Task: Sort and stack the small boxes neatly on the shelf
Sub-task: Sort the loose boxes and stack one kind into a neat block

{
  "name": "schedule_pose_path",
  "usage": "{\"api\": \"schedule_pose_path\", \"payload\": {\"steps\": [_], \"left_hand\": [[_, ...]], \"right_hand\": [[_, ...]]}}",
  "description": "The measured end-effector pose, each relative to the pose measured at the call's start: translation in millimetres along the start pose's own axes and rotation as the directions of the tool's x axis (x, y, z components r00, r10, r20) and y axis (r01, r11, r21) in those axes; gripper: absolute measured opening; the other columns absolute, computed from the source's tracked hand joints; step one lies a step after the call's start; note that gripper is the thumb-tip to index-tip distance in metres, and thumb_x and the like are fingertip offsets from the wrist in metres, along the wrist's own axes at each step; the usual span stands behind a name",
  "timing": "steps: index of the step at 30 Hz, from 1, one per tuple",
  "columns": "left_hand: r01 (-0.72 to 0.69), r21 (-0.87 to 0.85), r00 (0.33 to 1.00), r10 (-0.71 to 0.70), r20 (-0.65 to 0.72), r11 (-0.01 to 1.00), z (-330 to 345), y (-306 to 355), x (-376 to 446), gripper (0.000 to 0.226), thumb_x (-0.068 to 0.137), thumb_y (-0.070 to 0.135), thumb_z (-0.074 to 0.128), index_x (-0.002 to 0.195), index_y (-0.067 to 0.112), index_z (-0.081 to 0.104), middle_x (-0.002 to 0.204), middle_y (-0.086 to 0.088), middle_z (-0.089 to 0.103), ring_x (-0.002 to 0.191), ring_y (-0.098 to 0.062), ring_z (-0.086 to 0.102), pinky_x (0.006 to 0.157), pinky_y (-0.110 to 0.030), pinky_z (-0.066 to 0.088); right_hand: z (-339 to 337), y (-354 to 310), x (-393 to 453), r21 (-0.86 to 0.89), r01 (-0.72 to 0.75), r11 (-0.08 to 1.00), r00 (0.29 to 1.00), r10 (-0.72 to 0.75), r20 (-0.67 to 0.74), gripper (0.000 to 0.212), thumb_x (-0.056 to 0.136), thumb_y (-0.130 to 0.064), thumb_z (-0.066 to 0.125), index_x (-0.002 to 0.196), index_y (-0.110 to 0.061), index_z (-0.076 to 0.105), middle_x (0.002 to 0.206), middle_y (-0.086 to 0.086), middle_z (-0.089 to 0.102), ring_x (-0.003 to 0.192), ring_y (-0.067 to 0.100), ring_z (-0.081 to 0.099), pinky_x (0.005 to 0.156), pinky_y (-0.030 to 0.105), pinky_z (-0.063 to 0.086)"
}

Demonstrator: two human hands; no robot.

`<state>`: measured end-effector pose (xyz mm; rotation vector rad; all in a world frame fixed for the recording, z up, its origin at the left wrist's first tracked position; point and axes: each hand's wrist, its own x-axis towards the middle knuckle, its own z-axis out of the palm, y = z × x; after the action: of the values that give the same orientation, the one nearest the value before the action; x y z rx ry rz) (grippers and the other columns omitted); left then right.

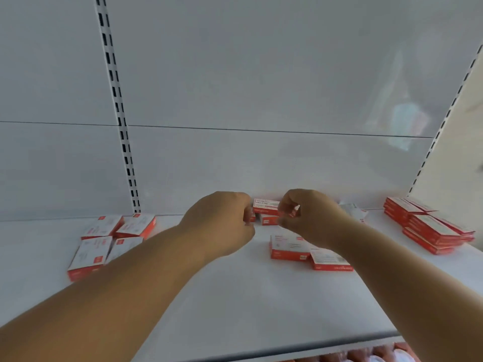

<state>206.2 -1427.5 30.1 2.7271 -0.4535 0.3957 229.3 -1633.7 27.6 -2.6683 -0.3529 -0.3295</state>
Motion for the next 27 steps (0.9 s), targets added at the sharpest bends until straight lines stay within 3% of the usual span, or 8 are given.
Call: {"api": "schedule_pose_path", "payload": {"steps": [2, 5, 11, 16, 20, 22, 25, 27], "left_hand": [[0.039, 0.027, 0.999, -0.04, 0.026, 0.999, 11, 5, 21, 0.007, 0.082, 0.026, 0.059, 0.085, 0.032, 0.056, 0.093, 0.01, 0.061, 0.083, -0.015, 0.057, 0.064, -0.028, 0.044], [0.126, 0.138, 0.987, -0.139, 0.086, 0.982, 30, 1, 47, 0.024, 0.088, 0.018, 0.053, 0.111, 0.023, 0.059, 0.115, 0.0, 0.06, 0.102, -0.025, 0.058, 0.082, -0.035, 0.049], [0.213, 0.28, 0.971, -0.234, 0.043, 0.936, 61, -11, 56, 0.032, 0.093, 0.033, 0.051, 0.124, 0.024, 0.056, 0.128, -0.002, 0.056, 0.118, -0.028, 0.05, 0.093, -0.039, 0.045], [0.228, 0.117, 0.97, -0.236, 0.062, 0.967, 56, -12, 48, 0.017, 0.085, 0.054, 0.059, 0.073, 0.045, 0.053, 0.094, -0.002, 0.053, 0.095, -0.027, 0.054, 0.074, -0.033, 0.044], [0.299, 0.012, 0.946, -0.295, -0.134, 0.954, 54, -16, 42, 0.019, 0.086, 0.032, 0.067, 0.085, 0.032, 0.048, 0.092, 0.007, 0.057, 0.083, -0.015, 0.056, 0.062, -0.028, 0.04], [0.326, -0.147, 0.913, -0.351, -0.208, 0.934, 50, -16, 43, 0.018, 0.087, 0.029, 0.068, 0.088, 0.032, 0.05, 0.089, 0.011, 0.061, 0.079, -0.01, 0.059, 0.059, -0.024, 0.042], [0.271, -0.648, 0.84, -0.504, -0.202, 0.711, 45, -13, 46, 0.018, 0.092, 0.022, 0.067, 0.093, 0.035, 0.055, 0.096, 0.014, 0.068, 0.084, -0.009, 0.068, 0.065, -0.022, 0.055], [0.19, -0.834, 0.846, -0.517, -0.129, 0.519, 45, -9, 48, 0.024, 0.092, 0.013, 0.066, 0.096, 0.035, 0.058, 0.093, 0.013, 0.072, 0.087, -0.01, 0.072, 0.073, -0.031, 0.061]], "right_hand": [[-4, 13, 16, -0.056, 0.006, 0.998, 1.0, -0.006, 0.01, 0.011, 0.085, -0.034, 0.066, 0.095, -0.032, 0.062, 0.095, -0.014, 0.065, 0.075, 0.001, 0.054, 0.058, 0.016, 0.038], [3, 20, 38, -0.165, 0.034, 0.986, 0.995, -0.017, 0.102, 0.029, 0.093, -0.031, 0.053, 0.12, -0.026, 0.06, 0.114, -0.003, 0.064, 0.108, 0.017, 0.053, 0.086, 0.032, 0.047], [21, 25, 47, -0.364, 0.169, 0.916, 0.983, -0.128, 0.135, 0.013, 0.089, -0.024, 0.049, 0.098, -0.019, 0.056, 0.098, 0.002, 0.055, 0.105, 0.026, 0.045, 0.077, 0.035, 0.033], [18, 23, 43, -0.148, 0.163, 0.975, 0.982, -0.146, 0.122, 0.027, 0.083, -0.028, 0.061, 0.108, -0.02, 0.059, 0.108, 0.003, 0.05, 0.095, 0.024, 0.053, 0.084, 0.038, 0.048], [16, 18, 36, 0.088, 0.153, 0.984, 0.984, -0.143, -0.11, 0.014, 0.088, -0.022, 0.058, 0.1, -0.027, 0.055, 0.097, -0.007, 0.054, 0.078, 0.011, 0.056, 0.065, 0.027, 0.051], [12, 18, 35, 0.314, 0.082, 0.946, 0.983, -0.026, -0.181, 0.01, 0.089, -0.025, 0.06, 0.09, -0.031, 0.052, 0.09, -0.014, 0.061, 0.069, 0.008, 0.062, 0.048, 0.018, 0.046], [7, 18, 31, 0.738, -0.062, 0.672, 0.983, 0.171, -0.073, 0.009, 0.09, -0.02, 0.066, 0.089, -0.026, 0.06, 0.082, -0.007, 0.074, 0.063, 0.009, 0.071, 0.048, 0.015, 0.05], [9, 19, 29, 0.834, -0.119, 0.538, 0.976, 0.219, -0.002, 0.007, 0.089, -0.016, 0.068, 0.09, -0.02, 0.063, 0.082, -0.006, 0.075, 0.065, 0.012, 0.073, 0.052, 0.017, 0.053]]}}
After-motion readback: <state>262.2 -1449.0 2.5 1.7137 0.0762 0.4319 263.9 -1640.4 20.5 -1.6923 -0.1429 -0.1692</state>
